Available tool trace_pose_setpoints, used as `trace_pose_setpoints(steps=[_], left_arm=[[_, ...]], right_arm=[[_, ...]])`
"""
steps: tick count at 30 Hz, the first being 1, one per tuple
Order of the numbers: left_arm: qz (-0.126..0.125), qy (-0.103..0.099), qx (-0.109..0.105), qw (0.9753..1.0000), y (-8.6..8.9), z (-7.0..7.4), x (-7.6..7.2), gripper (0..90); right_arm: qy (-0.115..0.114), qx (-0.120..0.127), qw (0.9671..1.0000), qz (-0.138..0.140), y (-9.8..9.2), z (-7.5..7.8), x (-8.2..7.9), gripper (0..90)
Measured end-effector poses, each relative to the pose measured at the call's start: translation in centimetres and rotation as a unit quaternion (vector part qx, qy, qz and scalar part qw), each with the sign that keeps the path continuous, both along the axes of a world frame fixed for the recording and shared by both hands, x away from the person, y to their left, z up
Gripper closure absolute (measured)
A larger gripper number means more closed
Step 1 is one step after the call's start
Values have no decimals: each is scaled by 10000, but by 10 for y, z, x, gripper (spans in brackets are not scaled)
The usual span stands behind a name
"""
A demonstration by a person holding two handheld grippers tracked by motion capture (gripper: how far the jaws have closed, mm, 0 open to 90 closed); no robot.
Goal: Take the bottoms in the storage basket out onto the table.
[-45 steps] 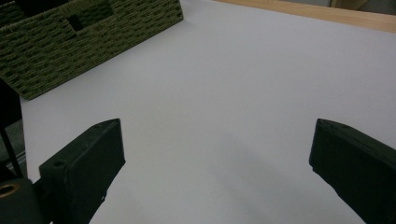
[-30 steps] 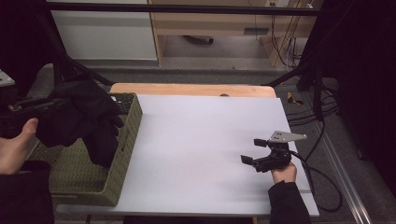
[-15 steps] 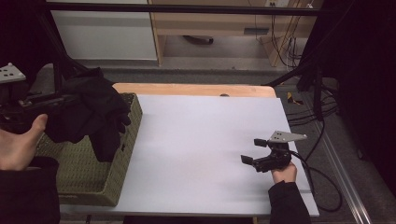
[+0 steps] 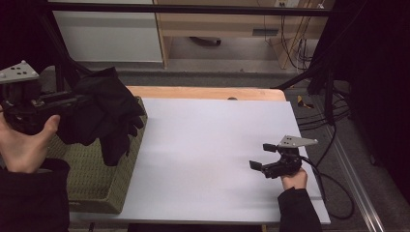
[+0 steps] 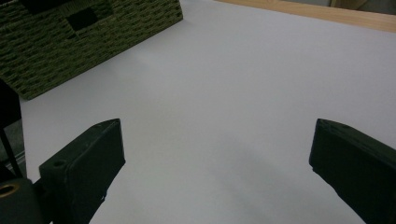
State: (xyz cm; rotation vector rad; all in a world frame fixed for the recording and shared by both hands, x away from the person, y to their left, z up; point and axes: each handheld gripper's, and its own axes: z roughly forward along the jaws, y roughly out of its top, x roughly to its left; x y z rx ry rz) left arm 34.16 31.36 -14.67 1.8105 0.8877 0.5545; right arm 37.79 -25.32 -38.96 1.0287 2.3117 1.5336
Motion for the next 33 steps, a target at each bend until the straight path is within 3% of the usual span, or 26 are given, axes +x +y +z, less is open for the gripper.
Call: trace_pose_setpoints(steps=[12,33], left_arm=[[-202,-61,6,9998,-18,4,3,768],[-640,-53,66,9979,-64,1,15,768]], right_arm=[[1,-12,10000,2,0,0,0,40],[-9,5,10000,-5,0,0,0,40]])
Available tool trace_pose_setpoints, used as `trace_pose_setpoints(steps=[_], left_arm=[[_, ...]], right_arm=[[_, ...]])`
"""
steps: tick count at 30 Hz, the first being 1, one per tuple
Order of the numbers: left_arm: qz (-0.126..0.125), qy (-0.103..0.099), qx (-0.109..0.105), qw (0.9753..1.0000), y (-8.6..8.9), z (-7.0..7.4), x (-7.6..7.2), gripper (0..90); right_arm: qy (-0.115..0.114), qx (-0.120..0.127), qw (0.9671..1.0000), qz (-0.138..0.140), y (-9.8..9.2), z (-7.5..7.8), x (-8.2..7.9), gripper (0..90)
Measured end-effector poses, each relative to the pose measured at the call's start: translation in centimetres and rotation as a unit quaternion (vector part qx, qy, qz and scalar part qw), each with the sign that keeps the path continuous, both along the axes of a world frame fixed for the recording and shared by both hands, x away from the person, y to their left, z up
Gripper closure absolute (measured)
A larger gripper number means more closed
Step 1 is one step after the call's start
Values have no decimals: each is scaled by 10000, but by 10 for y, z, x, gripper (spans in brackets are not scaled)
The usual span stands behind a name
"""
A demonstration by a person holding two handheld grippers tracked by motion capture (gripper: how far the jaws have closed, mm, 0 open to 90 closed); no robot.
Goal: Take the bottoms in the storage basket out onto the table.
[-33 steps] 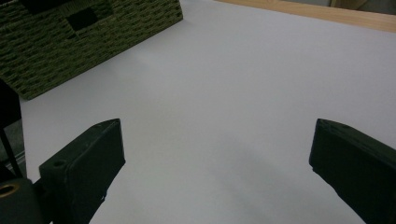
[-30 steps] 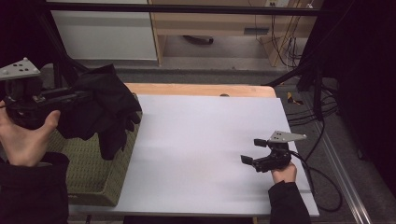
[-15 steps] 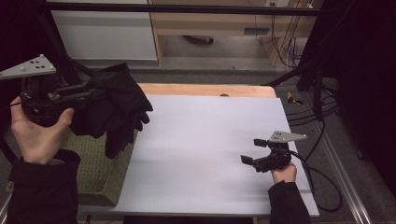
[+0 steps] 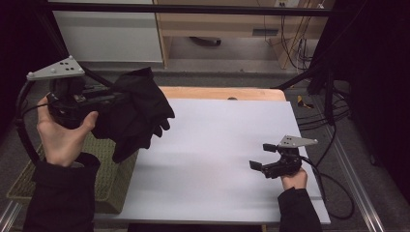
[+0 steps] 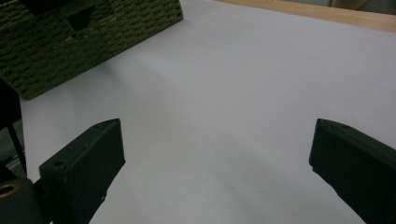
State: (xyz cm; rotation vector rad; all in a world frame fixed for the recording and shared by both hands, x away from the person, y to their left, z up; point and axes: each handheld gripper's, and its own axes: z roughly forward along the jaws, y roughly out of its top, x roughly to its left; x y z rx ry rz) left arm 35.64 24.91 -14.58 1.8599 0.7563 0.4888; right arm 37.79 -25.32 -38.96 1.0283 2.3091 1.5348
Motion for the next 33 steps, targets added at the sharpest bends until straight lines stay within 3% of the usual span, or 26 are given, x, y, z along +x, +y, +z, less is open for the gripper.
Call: trace_pose_setpoints(steps=[33], left_arm=[[-550,117,109,9984,-56,-18,15,768]], right_arm=[[-17,28,10000,23,0,0,0,40]])
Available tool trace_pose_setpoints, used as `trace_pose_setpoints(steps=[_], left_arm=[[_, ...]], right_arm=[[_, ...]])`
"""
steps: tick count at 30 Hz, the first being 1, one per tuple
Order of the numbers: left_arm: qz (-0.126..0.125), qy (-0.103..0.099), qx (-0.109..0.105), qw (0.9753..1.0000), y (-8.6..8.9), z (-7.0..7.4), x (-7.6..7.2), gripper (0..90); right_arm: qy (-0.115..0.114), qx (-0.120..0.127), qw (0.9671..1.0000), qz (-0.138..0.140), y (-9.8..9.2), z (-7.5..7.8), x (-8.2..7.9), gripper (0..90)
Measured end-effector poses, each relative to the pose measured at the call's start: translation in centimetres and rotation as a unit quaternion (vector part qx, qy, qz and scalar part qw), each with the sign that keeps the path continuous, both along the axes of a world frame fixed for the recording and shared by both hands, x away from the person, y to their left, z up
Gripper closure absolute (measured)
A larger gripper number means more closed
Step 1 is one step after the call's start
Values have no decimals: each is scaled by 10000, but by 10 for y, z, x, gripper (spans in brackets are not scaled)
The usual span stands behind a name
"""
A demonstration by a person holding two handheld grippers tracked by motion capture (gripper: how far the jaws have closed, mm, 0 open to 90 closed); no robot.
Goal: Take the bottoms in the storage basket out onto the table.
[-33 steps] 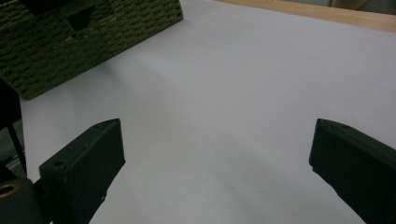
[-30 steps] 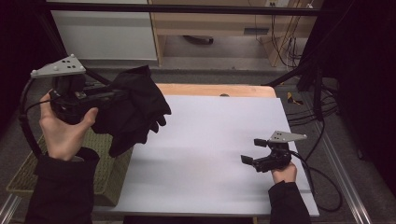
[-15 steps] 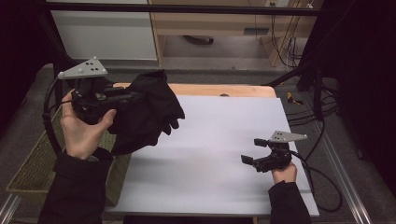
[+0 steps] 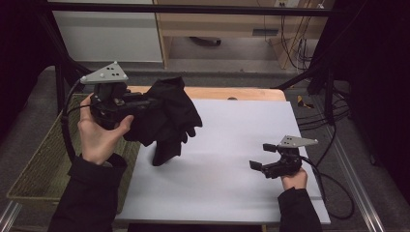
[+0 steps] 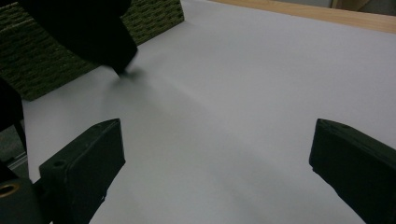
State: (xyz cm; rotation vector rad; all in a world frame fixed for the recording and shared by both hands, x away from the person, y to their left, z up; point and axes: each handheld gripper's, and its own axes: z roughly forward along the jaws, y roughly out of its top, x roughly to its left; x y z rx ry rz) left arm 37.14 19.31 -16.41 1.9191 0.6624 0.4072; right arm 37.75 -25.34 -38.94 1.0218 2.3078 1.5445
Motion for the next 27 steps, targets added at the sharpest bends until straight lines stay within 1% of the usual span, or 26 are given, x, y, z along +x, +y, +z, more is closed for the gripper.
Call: trace_pose_setpoints(steps=[9,14,23,27], left_arm=[[-98,118,53,9999,-9,-17,8,768],[-105,171,154,9997,-13,-27,11,767],[-144,300,200,9992,-20,-45,16,766],[-159,334,186,9991,-24,-53,18,766]], right_arm=[[12,-31,10000,4,0,0,0,40],[4,-35,10000,-3,0,0,0,40],[23,-37,10000,-2,0,-1,0,39],[21,-39,10000,-12,1,-1,0,40]])
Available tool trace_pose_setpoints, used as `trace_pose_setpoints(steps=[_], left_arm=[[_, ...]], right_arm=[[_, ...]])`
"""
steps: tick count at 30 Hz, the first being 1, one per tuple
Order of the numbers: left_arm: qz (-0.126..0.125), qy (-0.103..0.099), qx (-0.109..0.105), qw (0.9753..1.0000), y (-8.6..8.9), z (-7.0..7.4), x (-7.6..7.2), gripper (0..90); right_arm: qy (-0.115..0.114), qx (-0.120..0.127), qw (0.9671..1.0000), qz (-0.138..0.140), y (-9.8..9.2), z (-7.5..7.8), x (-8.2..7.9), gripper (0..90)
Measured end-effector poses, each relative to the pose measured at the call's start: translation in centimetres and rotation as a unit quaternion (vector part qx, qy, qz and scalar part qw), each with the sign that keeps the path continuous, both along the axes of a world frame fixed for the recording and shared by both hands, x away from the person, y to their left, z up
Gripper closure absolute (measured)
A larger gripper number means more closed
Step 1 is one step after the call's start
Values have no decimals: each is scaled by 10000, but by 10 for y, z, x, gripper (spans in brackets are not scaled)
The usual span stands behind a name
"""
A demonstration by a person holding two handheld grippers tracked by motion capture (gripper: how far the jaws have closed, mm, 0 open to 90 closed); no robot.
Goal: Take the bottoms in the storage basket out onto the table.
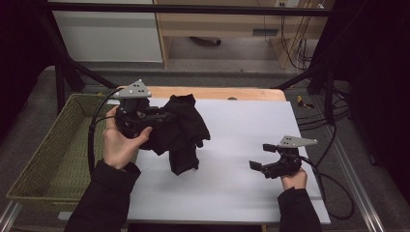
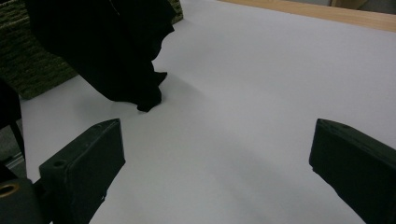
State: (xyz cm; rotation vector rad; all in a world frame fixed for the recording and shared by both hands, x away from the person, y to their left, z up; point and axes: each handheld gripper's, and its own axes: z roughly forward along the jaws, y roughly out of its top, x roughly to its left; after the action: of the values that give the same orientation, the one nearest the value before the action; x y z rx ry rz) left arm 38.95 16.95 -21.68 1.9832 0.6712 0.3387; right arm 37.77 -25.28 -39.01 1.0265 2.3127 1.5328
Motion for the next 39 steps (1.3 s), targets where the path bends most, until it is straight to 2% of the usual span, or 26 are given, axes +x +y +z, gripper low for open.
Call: trace_pose_setpoints(steps=[23,39], left_arm=[[-138,151,84,9998,-22,-38,6,763],[-282,400,95,9988,-38,-70,16,761]], right_arm=[[-9,7,10000,16,1,0,0,40],[-12,-23,10000,20,1,0,0,40]])
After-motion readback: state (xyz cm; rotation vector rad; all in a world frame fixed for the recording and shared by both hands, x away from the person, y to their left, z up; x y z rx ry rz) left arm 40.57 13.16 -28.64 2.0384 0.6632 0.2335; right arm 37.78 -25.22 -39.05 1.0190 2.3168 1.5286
